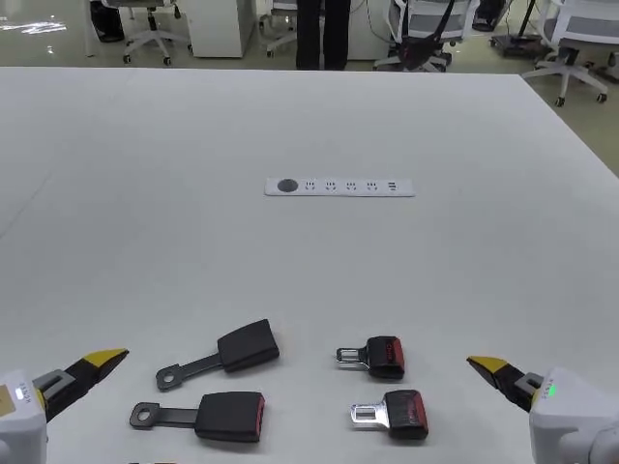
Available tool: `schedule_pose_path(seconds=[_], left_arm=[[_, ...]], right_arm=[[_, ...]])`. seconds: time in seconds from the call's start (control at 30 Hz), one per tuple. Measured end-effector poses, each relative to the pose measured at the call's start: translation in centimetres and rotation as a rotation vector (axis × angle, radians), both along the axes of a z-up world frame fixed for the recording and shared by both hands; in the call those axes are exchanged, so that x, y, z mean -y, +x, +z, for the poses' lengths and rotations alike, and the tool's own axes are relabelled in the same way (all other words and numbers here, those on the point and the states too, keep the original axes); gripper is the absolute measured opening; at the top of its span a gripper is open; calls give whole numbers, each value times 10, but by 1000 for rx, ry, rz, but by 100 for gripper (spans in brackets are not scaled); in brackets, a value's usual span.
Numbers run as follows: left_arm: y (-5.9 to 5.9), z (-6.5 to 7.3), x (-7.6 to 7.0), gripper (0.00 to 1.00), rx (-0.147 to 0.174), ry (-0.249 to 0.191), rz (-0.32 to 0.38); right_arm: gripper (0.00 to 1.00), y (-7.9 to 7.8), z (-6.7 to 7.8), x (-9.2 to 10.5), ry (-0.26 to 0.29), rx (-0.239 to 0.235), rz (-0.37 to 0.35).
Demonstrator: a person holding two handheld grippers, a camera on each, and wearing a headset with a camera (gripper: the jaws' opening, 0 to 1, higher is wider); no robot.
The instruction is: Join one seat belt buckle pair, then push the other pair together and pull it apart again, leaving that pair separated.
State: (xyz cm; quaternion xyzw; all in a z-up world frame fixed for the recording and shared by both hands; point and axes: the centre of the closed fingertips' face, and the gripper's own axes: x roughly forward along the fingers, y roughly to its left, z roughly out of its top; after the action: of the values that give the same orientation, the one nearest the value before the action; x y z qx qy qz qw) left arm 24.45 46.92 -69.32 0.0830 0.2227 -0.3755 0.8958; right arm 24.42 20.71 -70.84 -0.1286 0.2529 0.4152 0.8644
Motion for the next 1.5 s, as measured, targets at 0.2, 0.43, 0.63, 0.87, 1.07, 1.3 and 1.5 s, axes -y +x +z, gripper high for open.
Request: schedule_pose_path(seconds=[0.2,0.43,0.63,0.87,1.07,1.3,1.5], left_arm=[[-1,1,1,100,1,4,-4],[-1,4,2,100,8,7,-9],[-2,5,4,100,6,7,-12],[-2,6,4,100,6,8,-14],[-3,7,5,100,4,9,-14],[-3,8,5,100,3,19,-25],[-3,6,7,97,-6,49,-57]], right_arm=[[99,-1,1,0,-2,2,4],[99,0,1,2,-4,4,3],[99,-1,2,2,-6,5,5],[99,-2,2,2,-9,2,4],[99,-1,1,4,-9,1,4],[99,-2,2,4,-15,-1,9],[99,-4,-2,6,-43,-14,35]])
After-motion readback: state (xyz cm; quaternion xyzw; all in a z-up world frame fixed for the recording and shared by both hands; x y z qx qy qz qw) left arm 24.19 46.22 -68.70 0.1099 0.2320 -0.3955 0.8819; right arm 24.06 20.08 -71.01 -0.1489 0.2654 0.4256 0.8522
